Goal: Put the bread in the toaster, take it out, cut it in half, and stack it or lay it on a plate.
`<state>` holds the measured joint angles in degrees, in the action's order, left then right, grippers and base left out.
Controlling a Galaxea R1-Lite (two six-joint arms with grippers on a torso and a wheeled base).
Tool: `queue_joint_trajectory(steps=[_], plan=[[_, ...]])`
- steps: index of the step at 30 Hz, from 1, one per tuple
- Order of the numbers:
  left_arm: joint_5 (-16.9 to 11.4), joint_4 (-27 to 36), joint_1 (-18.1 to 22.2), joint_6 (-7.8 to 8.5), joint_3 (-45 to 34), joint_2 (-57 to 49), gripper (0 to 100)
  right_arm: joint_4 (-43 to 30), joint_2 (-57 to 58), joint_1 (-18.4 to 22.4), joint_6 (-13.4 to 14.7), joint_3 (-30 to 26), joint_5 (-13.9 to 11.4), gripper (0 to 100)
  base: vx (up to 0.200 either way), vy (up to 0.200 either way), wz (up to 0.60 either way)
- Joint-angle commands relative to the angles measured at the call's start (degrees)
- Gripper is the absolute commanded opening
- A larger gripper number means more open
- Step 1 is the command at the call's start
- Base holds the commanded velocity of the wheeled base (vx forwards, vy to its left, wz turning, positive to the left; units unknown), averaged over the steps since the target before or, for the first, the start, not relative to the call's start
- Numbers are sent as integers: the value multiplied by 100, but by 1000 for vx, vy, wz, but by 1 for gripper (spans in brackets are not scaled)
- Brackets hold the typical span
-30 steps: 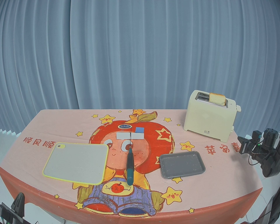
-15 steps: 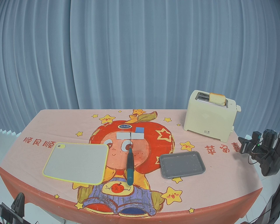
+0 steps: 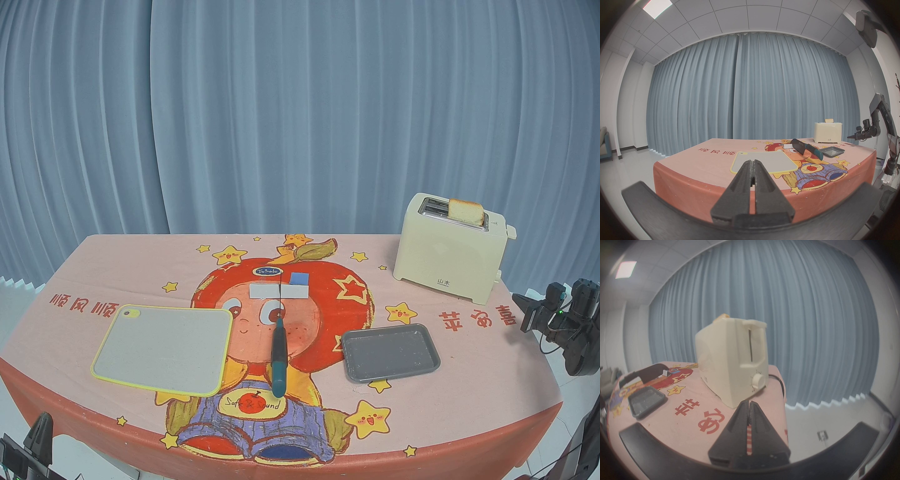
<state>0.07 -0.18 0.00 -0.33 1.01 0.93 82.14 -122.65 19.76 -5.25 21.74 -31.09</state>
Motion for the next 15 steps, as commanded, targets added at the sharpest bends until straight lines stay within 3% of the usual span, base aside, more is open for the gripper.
queue_joint_trajectory(steps=[1,4,15], plan=[[1,1,0,-2,-101,-93,0,399,-259,151,-424,15,-346,0,0,0,0],[1,1,0,-2,-101,-93,0,426,-268,177,-600,112,-556,0,0,0,0],[1,-8,0,-2,-101,-93,0,-190,-268,89,-600,718,-574,0,0,0,0]])
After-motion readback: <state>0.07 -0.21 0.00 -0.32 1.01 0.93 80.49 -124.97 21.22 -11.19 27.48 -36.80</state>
